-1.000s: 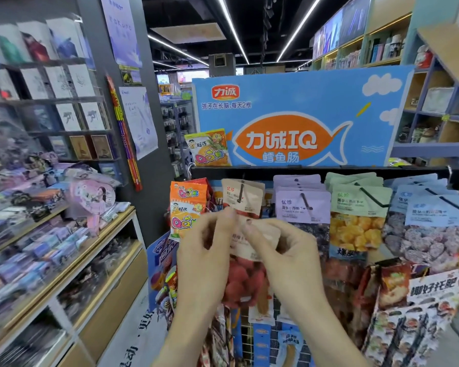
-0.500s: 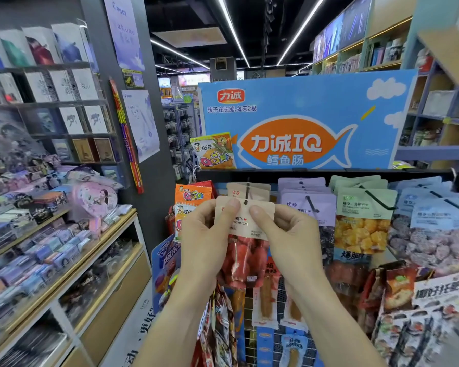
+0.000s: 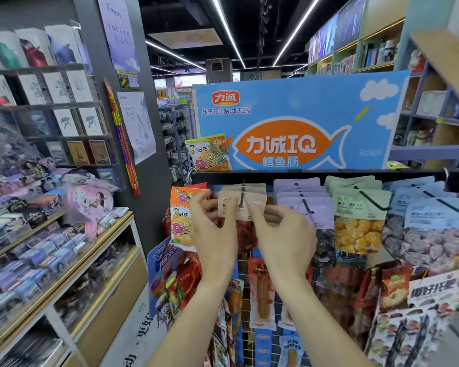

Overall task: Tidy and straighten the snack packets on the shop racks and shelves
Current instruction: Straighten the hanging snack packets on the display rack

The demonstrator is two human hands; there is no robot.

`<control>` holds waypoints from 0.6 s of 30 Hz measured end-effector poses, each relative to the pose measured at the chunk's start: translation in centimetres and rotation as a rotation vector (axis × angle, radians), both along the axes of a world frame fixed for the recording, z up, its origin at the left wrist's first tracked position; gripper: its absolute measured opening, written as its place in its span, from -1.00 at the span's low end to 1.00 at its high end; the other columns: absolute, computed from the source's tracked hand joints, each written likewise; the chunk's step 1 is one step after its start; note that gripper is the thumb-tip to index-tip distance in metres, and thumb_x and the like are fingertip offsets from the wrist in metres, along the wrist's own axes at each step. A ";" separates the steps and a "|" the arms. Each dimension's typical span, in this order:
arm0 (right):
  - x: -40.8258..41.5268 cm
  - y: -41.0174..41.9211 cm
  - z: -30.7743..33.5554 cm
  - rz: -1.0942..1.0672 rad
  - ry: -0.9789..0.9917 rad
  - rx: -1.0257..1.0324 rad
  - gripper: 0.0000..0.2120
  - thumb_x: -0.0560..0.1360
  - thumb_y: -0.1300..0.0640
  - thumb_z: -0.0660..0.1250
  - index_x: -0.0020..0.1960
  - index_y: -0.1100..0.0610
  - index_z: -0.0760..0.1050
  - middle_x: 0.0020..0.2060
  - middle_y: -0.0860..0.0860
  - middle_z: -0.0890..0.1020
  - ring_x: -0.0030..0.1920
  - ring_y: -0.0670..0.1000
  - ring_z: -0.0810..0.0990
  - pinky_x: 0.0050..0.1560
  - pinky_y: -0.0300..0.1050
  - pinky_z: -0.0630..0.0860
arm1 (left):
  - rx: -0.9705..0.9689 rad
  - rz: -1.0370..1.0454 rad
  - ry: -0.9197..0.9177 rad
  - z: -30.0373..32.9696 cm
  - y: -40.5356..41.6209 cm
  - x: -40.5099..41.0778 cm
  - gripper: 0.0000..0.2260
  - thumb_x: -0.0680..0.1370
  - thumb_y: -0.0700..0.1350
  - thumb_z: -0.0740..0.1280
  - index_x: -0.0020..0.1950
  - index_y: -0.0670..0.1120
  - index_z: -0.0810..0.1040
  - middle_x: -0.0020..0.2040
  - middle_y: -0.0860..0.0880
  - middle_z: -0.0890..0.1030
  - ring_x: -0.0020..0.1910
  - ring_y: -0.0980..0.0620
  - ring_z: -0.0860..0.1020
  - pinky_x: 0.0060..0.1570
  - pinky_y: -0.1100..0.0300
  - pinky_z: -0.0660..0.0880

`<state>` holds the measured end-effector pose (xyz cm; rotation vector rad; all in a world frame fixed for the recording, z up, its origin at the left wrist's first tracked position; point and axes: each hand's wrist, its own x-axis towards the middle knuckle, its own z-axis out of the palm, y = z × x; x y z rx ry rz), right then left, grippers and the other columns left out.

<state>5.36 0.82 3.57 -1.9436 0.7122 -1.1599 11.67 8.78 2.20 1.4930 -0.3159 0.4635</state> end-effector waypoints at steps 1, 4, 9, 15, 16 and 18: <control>-1.0 0.1 -0.5 -0.005 -0.024 -0.033 -0.66 0.51 -0.32 0.36 0.00 -0.09 0.71 -0.20 -0.22 0.73 -0.14 -0.20 0.69 -0.07 -0.18 0.62 | -0.006 0.010 -0.055 -0.5 0.2 -0.5 -0.60 0.58 0.05 0.46 0.37 0.11 0.42 0.17 0.18 0.57 0.14 0.18 0.58 0.18 0.06 0.58; -4.7 -0.1 -2.7 -0.070 -0.148 -0.179 -0.79 0.51 -0.12 0.45 0.07 -0.05 0.70 -0.11 -0.20 0.72 -0.12 -0.24 0.65 0.06 -0.38 0.55 | 0.147 0.127 -0.343 -2.6 0.9 -1.2 -0.56 0.57 -0.08 0.50 0.40 -0.03 0.45 0.37 0.02 0.42 0.39 0.04 0.45 0.36 0.06 0.46; -6.7 -3.2 -5.6 -0.245 -0.085 -0.433 -0.59 0.49 0.02 0.51 0.29 0.09 0.61 0.32 0.18 0.48 0.30 0.21 0.45 0.38 -0.23 0.25 | 0.512 0.151 -0.579 -5.5 0.1 -0.9 -0.54 0.56 -0.04 0.51 0.45 -0.06 0.54 0.52 -0.27 0.23 0.53 -0.26 0.30 0.40 -0.16 0.43; -4.3 -5.3 -6.2 -0.130 -0.006 -0.487 -0.56 0.54 0.03 0.46 0.38 0.05 0.51 0.35 0.17 0.42 0.35 0.19 0.45 0.10 0.13 0.64 | 0.532 0.095 -0.517 -5.9 -0.7 -0.3 -0.48 0.57 -0.12 0.48 0.51 -0.06 0.47 0.59 -0.24 0.11 0.57 -0.27 0.24 0.41 -0.21 0.42; -4.3 -5.5 -6.2 -0.114 -0.012 -0.482 -0.56 0.54 0.03 0.46 0.39 0.03 0.50 0.35 0.15 0.42 0.35 0.18 0.46 0.08 0.10 0.64 | 0.538 0.090 -0.512 -5.9 -0.7 -0.3 -0.47 0.57 -0.12 0.48 0.53 -0.05 0.45 0.60 -0.23 0.09 0.56 -0.27 0.25 0.42 -0.21 0.41; -5.1 -5.8 -6.2 -0.091 -0.022 -0.469 -0.55 0.54 0.01 0.46 0.41 -0.01 0.49 0.37 0.10 0.41 0.35 0.12 0.48 0.11 -0.10 0.58 | 0.555 0.105 -0.505 -6.0 -0.7 -0.4 -0.46 0.57 -0.12 0.48 0.53 -0.03 0.45 0.61 -0.23 0.08 0.58 -0.26 0.23 0.45 -0.21 0.39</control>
